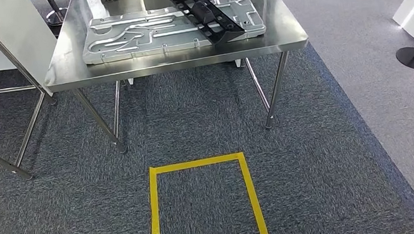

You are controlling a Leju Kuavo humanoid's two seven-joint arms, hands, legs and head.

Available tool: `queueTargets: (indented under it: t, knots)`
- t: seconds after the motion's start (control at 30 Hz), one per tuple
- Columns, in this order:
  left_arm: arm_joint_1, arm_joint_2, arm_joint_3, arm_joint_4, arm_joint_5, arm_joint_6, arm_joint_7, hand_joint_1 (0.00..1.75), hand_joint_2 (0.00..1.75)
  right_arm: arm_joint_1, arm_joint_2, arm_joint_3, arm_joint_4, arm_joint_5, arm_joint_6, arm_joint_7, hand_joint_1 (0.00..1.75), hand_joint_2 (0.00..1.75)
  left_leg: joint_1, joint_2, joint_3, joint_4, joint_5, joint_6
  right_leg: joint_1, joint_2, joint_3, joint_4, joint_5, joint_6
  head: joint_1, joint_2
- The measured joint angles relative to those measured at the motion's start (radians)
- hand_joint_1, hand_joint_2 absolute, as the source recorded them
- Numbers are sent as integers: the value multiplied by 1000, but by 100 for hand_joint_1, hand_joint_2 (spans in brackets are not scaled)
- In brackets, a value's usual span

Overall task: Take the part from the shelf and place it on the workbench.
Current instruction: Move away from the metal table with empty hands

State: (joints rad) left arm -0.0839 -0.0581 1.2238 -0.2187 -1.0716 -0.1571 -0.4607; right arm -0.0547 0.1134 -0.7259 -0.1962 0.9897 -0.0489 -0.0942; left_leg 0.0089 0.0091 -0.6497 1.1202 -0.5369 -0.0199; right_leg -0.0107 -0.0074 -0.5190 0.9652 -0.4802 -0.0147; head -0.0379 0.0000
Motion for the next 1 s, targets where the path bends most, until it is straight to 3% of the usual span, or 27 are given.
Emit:
queueTargets:
  t: [0.03,0.07,0.1,0.13,0.2,0.23,0.3,0.33,0.37,0.43,0.5,0.57,0.6,0.63,0.67,0.73,0.77,0.8,0.9,0.97,1.0]
  knots:
    - [0,0,0,0,1,1,2,0,0,0,0,0,0,-1,5,-1,0,0,1,0,-14,64,-42,-3,2,0,-13,0,9,-3,0,0]
    - [0,0,0,0,2,3,5,0,0,0,0,0,0,-4,13,-5,0,0,2,0,-23,123,-61,-5,4,-1,-26,1,20,-4,0,0]
    - [-1,0,0,0,4,5,9,0,0,0,0,-1,0,-8,23,-10,0,0,2,0,-23,162,-54,-6,5,-1,-40,2,30,-3,0,0]
    - [-1,0,0,0,6,7,12,0,0,0,0,-3,0,-16,35,-16,0,0,2,0,-9,173,-27,-6,6,-1,-54,4,40,-2,0,0]
    - [-3,0,1,0,11,9,21,0,0,-1,0,-12,0,-40,55,-16,0,0,2,0,69,91,31,1,7,-1,-78,9,58,3,0,0]
    - [-5,1,1,0,11,10,25,0,0,-2,0,-20,1,-54,64,-10,0,0,0,-1,129,8,33,5,8,0,-87,14,65,7,0,0]
    - [-10,1,1,0,11,11,32,0,0,-3,0,-37,1,-74,78,6,0,0,-3,-1,217,-130,0,18,12,-1,-97,23,77,18,0,0]
    - [-11,1,1,0,11,10,34,0,0,-4,0,-44,1,-79,83,11,0,0,-5,-1,235,-164,-14,24,14,-2,-100,25,83,24,0,0]
    - [-10,1,1,0,10,10,37,0,0,-4,0,-50,1,-81,87,16,0,0,-4,-1,234,-172,-16,32,13,-2,-102,26,89,29,0,0]
    - [-8,1,1,1,9,10,46,0,0,-4,-1,-60,1,-82,92,26,0,87,-2,2,225,-171,-4,47,9,0,-114,51,69,41,0,0]
    - [-8,0,1,1,8,9,55,0,0,-3,-2,-67,1,-82,99,35,0,175,-1,5,209,-171,11,59,5,3,-153,155,-7,52,0,0]
    - [-7,0,1,1,11,9,60,0,0,-2,-3,-74,1,-82,103,40,0,175,-3,6,191,-167,22,61,3,4,-197,290,-81,58,0,0]
    - [-7,0,2,1,12,9,62,0,0,-1,-4,-76,1,-82,103,42,0,175,-4,6,183,-164,26,60,3,4,-202,323,-94,59,0,0]
    - [-7,0,2,1,14,9,62,0,0,-1,-4,-76,1,-82,104,43,0,175,-5,5,176,-160,29,59,3,3,-184,313,-86,58,0,0]
    - [-7,0,2,1,14,9,61,0,0,-1,-5,-77,1,-82,104,45,0,175,-5,5,171,-156,30,59,3,3,-147,264,-64,55,0,0]
    - [-7,-1,2,1,15,8,58,0,0,-2,-8,-78,1,-81,104,50,0,175,-8,5,166,-148,31,55,7,3,-50,112,-18,43,0,0]
    - [-8,-2,2,1,15,7,56,0,0,-3,-9,-79,1,-81,104,52,0,175,-10,5,163,-145,32,52,9,3,-19,58,-6,36,0,0]
    - [-8,-3,2,2,14,7,54,0,0,-3,-9,-80,1,-81,104,53,0,175,-11,5,160,-143,32,47,12,3,-5,28,-3,31,0,0]
    - [-9,-2,2,2,14,6,53,0,0,-3,-10,-85,1,-80,104,56,0,175,-12,4,154,-139,33,32,11,2,-8,15,3,16,0,0]
    - [-10,-2,2,2,14,6,52,0,0,-3,-10,-87,1,-80,104,56,0,175,-10,1,134,-94,-1,23,5,-1,-8,4,11,5,0,0]
    - [-9,-2,2,2,14,6,52,0,0,-4,-10,-87,1,-80,104,56,0,175,-7,-1,110,-40,-34,19,4,-2,-9,1,15,1,0,0]
